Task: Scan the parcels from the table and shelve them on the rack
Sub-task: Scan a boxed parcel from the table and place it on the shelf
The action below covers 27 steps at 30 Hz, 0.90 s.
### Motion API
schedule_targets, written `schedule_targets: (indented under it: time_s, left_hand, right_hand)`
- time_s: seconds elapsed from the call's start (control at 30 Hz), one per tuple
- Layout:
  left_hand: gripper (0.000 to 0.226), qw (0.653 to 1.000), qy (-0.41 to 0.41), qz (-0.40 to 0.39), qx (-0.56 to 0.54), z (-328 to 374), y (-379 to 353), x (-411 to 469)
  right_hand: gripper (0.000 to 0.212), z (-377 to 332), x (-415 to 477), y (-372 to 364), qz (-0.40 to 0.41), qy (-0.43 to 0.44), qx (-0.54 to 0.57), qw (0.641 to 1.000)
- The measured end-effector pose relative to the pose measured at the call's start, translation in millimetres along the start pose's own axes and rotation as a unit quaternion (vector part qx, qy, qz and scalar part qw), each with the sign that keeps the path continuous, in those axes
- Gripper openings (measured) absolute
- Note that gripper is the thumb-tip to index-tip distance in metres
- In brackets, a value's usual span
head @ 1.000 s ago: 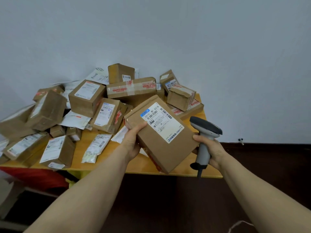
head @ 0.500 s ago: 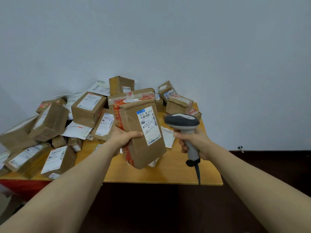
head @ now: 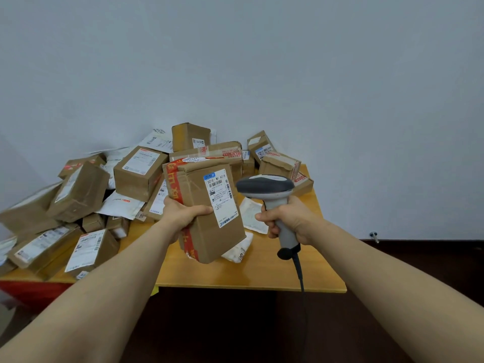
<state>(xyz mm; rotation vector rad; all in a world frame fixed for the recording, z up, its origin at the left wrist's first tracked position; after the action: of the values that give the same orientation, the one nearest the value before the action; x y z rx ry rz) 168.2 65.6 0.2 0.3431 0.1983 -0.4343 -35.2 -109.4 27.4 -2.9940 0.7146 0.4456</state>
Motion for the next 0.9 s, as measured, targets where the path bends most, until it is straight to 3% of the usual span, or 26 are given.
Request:
schedule_targets:
  time_s: [0.17,0.23,0.37,0.47,0.7,0.8,0.9]
  left_hand:
    - [0.103,1.000,0.003,-0.010,-0.017,1.2,1.0,-3.1]
    - [0.101,0.999,0.014,-0.022,-0.044,1.0,2.7,-9.7]
    - [0.081,0.991,0.041,-0.051,-0.119,-3.0,13.6,-36.9]
    - [0.081,0.986,0.052,-0.063,-0.146,-22.8,28.2,-60.0]
    - [0.066,0.964,0.103,0.064,-0.237,-80.2,112.3,-127.0]
    - [0.058,0.965,0.097,0.075,-0.230,-95.6,157.1,-165.2]
    - [0.080,0.965,0.101,0.081,-0.229,-113.0,203.4,-211.1]
  right_hand:
    - [0.016,0.7,1.5,-0.7,0.003,-0.006,0.015,1.000]
    - [0.026,5.4,6.3,3.3,0.042,-0.020,0.042,0.998]
    - [0.033,18.8,19.4,7.8,0.086,-0.034,0.081,0.992]
    - [0.033,28.7,32.6,-14.2,0.060,-0.044,0.093,0.993]
    - [0.032,38.0,19.6,-130.3,-0.069,-0.047,0.040,0.996]
    - [0.030,35.9,0.3,-185.5,-0.113,-0.022,0.008,0.993]
    - [0.026,30.7,-27.4,-238.7,-0.142,-0.003,-0.009,0.990]
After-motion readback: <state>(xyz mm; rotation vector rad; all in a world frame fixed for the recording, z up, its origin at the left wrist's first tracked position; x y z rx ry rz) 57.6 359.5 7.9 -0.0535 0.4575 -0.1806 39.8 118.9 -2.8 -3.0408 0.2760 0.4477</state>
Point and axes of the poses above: each hand's wrist, its own x-axis towards the middle knuckle, its own y-axis out of the back of the hand, z = x × y, the point moved 7 cm from there along x, towards the middle knuckle, and after that the axes turned 2 degrees about -x, right-handed, at the moved point
